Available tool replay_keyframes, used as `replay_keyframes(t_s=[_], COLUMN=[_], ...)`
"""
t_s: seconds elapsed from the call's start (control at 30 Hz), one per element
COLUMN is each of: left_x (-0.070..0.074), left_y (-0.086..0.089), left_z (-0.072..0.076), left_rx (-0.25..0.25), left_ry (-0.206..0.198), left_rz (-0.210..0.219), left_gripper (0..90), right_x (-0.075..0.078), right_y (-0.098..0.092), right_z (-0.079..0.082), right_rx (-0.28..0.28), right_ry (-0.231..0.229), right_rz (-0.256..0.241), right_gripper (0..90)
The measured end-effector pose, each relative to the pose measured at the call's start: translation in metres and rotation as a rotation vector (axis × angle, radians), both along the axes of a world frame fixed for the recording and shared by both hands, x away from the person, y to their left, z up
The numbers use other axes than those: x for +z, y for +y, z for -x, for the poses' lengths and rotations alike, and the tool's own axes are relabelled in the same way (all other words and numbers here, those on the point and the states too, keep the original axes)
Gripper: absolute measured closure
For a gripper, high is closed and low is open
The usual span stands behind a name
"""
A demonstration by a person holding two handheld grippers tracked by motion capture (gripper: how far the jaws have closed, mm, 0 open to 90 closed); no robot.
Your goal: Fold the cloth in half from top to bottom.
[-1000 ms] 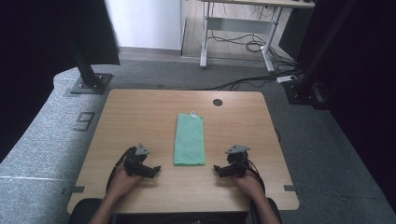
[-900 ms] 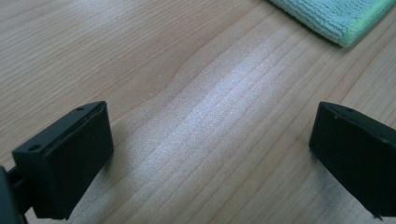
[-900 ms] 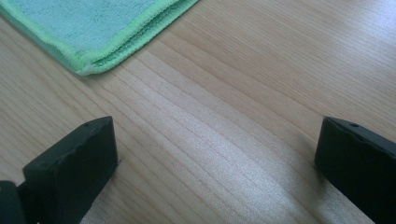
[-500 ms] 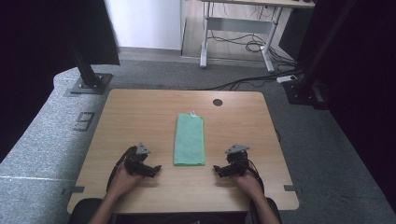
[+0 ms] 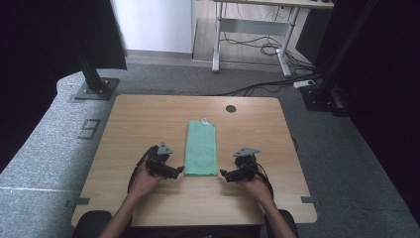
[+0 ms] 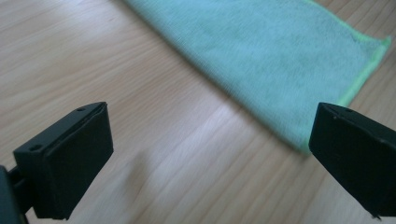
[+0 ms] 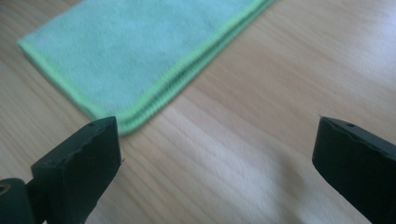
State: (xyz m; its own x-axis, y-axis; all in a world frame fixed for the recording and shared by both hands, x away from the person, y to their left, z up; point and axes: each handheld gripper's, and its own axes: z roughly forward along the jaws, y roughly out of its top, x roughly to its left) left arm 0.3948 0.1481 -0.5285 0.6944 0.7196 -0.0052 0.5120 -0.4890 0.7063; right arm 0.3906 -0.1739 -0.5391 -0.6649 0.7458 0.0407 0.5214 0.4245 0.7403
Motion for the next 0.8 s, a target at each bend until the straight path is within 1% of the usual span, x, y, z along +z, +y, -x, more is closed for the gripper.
replay_keyframes(t_s=[0.13, 0.27, 0.37, 0.47, 0.5, 0.57, 0.7, 0.8], left_x=[-0.005, -0.01, -0.017, -0.018, -0.018, -0.018, -0.016, -0.017], left_y=[-0.012, -0.015, -0.016, -0.016, -0.016, -0.017, -0.018, -0.015], left_z=[-0.009, -0.016, -0.02, -0.02, -0.018, -0.016, -0.01, -0.003], left_rx=[-0.003, 0.017, 0.024, 0.022, 0.024, 0.021, 0.011, 0.002], left_ry=[0.001, 0.006, 0.02, 0.025, 0.014, 0.007, 0.0, 0.004], left_rz=[-0.022, -0.03, -0.065, -0.057, -0.064, -0.076, -0.095, -0.087], left_gripper=[0.0, 0.0, 0.0, 0.0, 0.0, 0.0, 0.0, 0.0], right_x=[0.003, 0.003, -0.002, -0.008, -0.011, -0.012, -0.012, -0.013], right_y=[0.014, 0.03, 0.039, 0.043, 0.043, 0.042, 0.043, 0.043], right_z=[-0.005, -0.014, -0.021, -0.026, -0.026, -0.025, -0.019, -0.011], right_rx=[0.019, 0.025, 0.02, 0.012, 0.013, 0.006, 0.012, 0.02], right_ry=[-0.01, -0.016, -0.011, -0.012, -0.006, -0.002, -0.011, 0.0], right_rz=[0.012, 0.032, 0.057, 0.086, 0.089, 0.079, 0.09, 0.081], right_gripper=[1.1, 1.1, 1.4, 1.5, 1.0, 1.1, 1.1, 1.1])
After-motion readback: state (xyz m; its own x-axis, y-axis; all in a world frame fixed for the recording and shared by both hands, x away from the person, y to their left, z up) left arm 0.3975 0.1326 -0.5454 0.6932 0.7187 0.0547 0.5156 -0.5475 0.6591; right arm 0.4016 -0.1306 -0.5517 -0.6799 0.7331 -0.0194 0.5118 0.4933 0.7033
